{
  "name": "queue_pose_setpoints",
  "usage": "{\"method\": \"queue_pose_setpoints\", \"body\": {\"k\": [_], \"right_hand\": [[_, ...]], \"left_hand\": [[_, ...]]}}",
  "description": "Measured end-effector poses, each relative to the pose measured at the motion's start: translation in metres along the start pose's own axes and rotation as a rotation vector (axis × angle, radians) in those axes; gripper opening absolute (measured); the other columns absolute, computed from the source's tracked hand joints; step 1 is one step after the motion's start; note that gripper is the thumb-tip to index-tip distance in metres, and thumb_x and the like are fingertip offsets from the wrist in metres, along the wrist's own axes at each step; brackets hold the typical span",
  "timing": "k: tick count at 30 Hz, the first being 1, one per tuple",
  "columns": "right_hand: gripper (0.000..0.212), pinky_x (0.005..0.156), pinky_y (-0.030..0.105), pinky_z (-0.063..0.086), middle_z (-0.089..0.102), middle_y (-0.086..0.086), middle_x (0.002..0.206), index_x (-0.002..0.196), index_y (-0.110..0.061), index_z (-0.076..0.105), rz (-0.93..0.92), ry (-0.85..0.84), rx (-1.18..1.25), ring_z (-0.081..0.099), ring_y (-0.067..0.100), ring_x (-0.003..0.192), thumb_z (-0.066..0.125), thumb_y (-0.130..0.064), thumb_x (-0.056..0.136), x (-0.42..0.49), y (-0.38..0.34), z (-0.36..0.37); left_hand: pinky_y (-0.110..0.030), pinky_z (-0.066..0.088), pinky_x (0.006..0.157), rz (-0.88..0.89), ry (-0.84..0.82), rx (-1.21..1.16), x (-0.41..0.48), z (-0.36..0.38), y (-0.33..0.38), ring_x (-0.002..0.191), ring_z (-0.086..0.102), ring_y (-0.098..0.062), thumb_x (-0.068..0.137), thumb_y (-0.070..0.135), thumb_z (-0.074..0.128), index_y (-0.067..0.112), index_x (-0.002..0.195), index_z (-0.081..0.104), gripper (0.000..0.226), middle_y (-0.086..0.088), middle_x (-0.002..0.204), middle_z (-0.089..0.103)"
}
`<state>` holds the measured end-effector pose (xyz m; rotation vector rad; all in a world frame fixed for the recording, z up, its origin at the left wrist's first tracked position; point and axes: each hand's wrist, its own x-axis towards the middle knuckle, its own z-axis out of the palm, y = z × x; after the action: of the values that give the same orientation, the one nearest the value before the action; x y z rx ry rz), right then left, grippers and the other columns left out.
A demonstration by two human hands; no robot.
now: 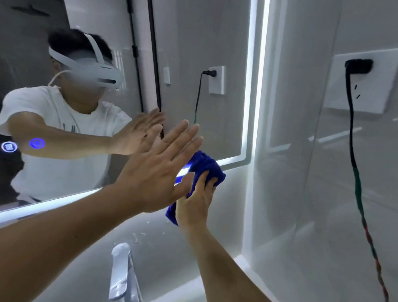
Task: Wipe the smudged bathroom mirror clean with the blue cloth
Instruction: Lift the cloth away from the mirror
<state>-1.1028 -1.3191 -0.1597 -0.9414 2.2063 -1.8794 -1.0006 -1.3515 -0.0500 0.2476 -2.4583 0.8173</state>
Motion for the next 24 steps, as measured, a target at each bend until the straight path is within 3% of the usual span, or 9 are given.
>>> {"method": "queue_pose_setpoints", "body": {"k": [3,5,9,14,17,20,22,24], "right_hand": [[0.07,0.112,0.032,0.031,0.025,0.007,0.158,0.155,-0.015,0.014,0.009,-0.151,-0.032,0.034,0.027,0.138,0.05,-0.011,0.095,-0.027,-0.012,-0.006],[0.063,0.101,0.03,0.038,0.04,0.007,0.149,0.153,-0.019,0.022,0.012,-0.221,-0.103,0.047,0.027,0.126,0.048,-0.014,0.096,-0.048,-0.026,-0.009],[0.063,0.086,0.028,0.037,0.053,0.007,0.134,0.152,-0.022,0.028,-0.016,-0.281,-0.133,0.051,0.021,0.107,0.046,-0.013,0.093,-0.096,-0.065,-0.005],[0.06,0.087,0.034,0.043,0.053,0.001,0.108,0.15,-0.024,0.034,-0.062,-0.322,-0.166,0.05,0.021,0.093,0.047,-0.013,0.091,-0.171,-0.118,0.009],[0.059,0.08,0.029,0.039,0.055,0.0,0.106,0.147,-0.024,0.036,-0.123,-0.351,-0.191,0.053,0.022,0.092,0.046,-0.011,0.091,-0.233,-0.151,0.026],[0.06,0.08,0.026,0.036,0.057,0.0,0.112,0.148,-0.022,0.035,-0.189,-0.398,-0.237,0.056,0.023,0.101,0.048,-0.01,0.09,-0.299,-0.178,0.051],[0.061,0.08,0.023,0.034,0.059,0.003,0.12,0.147,-0.02,0.037,-0.252,-0.438,-0.269,0.056,0.024,0.103,0.05,-0.009,0.089,-0.348,-0.195,0.074],[0.062,0.083,0.012,0.034,0.054,0.005,0.135,0.147,-0.018,0.037,-0.347,-0.486,-0.269,0.054,0.024,0.113,0.051,-0.006,0.088,-0.387,-0.205,0.093]], "left_hand": [[-0.051,0.005,0.121,-0.042,-0.063,-0.028,-0.034,-0.027,-0.015,0.151,-0.004,-0.02,0.096,0.057,0.01,0.017,0.155,0.015,0.071,-0.002,0.163,0.004],[-0.052,0.006,0.121,-0.076,-0.089,-0.055,-0.06,-0.045,-0.024,0.151,-0.003,-0.02,0.095,0.056,0.012,0.016,0.155,0.017,0.072,-0.003,0.163,0.007],[-0.055,0.013,0.118,-0.147,-0.107,-0.096,-0.118,-0.085,-0.047,0.151,0.008,-0.023,0.092,0.049,0.019,0.013,0.153,0.028,0.071,-0.005,0.162,0.017],[-0.052,0.008,0.12,-0.271,-0.125,-0.166,-0.205,-0.129,-0.075,0.151,0.01,-0.02,0.09,0.05,0.016,0.013,0.152,0.03,0.074,-0.003,0.162,0.019],[-0.045,0.02,0.116,-0.381,-0.155,-0.262,-0.266,-0.153,-0.084,0.149,0.019,-0.021,0.098,0.047,0.027,0.017,0.149,0.036,0.06,-0.003,0.159,0.03],[-0.036,0.033,0.099,-0.648,-0.248,-0.631,-0.33,-0.181,-0.083,0.128,0.047,-0.027,0.094,0.053,0.025,0.02,0.135,0.051,0.059,-0.003,0.141,0.052],[-0.036,0.037,0.095,-0.873,-0.318,-1.039,-0.374,-0.196,-0.083,0.12,0.053,-0.027,0.094,0.051,0.025,0.015,0.126,0.058,0.058,-0.006,0.133,0.059],[-0.038,0.045,0.089,-1.139,-0.305,-1.468,-0.406,-0.202,-0.079,0.113,0.059,-0.025,0.098,0.044,0.039,0.015,0.119,0.062,0.042,-0.005,0.122,0.066]]}}
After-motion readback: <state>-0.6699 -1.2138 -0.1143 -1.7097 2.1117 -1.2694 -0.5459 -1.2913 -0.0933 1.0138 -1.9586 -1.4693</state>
